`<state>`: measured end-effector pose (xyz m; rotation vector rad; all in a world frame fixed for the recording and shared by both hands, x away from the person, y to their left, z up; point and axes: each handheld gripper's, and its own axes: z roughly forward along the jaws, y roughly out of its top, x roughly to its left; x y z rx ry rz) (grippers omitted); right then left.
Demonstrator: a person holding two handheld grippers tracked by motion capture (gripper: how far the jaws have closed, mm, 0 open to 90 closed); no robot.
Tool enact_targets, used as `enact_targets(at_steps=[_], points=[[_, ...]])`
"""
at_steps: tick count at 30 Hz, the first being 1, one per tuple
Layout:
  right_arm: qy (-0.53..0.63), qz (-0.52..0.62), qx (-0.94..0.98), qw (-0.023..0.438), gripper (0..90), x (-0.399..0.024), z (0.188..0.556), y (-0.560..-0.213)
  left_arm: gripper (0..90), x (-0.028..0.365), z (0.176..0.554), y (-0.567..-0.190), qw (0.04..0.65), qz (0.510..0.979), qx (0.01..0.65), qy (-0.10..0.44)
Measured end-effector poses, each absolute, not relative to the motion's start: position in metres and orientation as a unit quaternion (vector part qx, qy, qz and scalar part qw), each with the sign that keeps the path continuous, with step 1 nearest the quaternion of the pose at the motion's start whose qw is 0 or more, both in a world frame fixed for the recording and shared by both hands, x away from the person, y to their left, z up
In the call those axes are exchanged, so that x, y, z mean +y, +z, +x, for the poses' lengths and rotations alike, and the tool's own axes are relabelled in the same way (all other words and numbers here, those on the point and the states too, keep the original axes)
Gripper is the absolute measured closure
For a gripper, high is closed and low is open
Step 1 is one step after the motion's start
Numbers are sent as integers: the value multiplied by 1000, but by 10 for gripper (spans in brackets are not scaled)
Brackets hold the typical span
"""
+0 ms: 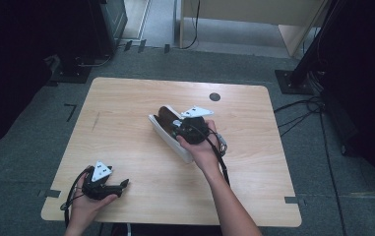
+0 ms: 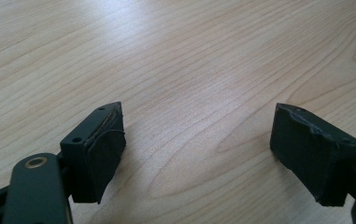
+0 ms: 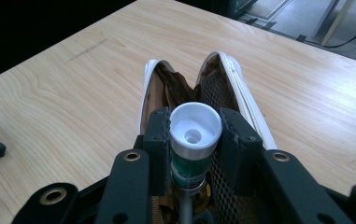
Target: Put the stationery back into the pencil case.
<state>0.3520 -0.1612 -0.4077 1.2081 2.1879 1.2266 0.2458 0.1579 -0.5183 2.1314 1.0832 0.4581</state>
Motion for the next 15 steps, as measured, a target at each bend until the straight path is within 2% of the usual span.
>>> enact_targets(at_steps=[9, 15], points=[[455, 429, 758, 184, 592, -170, 348, -397, 183, 158, 246, -518, 346, 822, 417, 176], [465, 436, 744, 200, 554, -191, 337, -392, 183, 158, 246, -518, 347, 821, 418, 176]])
